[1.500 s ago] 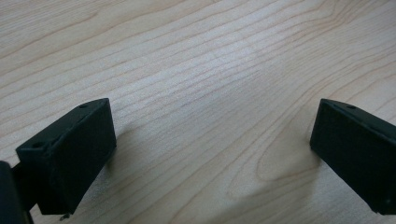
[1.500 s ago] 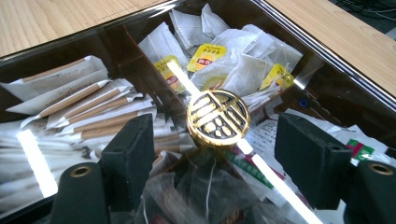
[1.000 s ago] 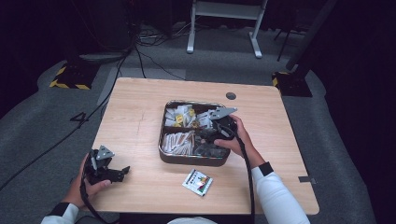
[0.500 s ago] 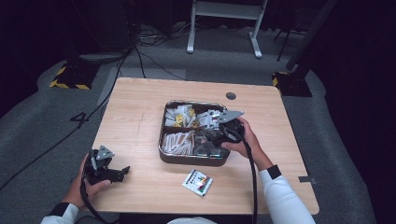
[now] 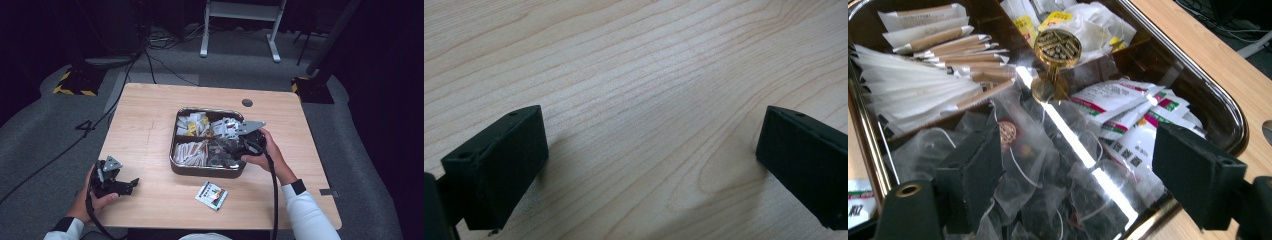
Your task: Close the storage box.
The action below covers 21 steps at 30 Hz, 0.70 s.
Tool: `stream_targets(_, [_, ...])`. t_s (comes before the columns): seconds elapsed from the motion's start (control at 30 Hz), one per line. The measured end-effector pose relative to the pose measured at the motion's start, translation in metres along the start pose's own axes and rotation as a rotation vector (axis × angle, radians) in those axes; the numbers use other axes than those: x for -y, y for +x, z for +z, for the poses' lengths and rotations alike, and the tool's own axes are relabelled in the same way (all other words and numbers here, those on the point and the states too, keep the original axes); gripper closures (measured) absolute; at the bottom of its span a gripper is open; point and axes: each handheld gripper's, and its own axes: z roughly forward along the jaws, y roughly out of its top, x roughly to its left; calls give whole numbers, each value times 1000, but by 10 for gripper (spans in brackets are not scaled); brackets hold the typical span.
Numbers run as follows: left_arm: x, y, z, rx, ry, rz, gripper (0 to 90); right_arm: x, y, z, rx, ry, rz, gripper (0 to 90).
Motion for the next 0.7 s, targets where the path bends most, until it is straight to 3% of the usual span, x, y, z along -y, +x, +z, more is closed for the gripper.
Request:
stream_targets(0.4, [0, 0, 0, 0, 0, 0, 5, 15, -2, -12, 28, 23, -5, 205])
stream_targets(0.7, [0, 0, 0, 0, 0, 0, 5, 27, -3, -24, 35, 9, 2, 206])
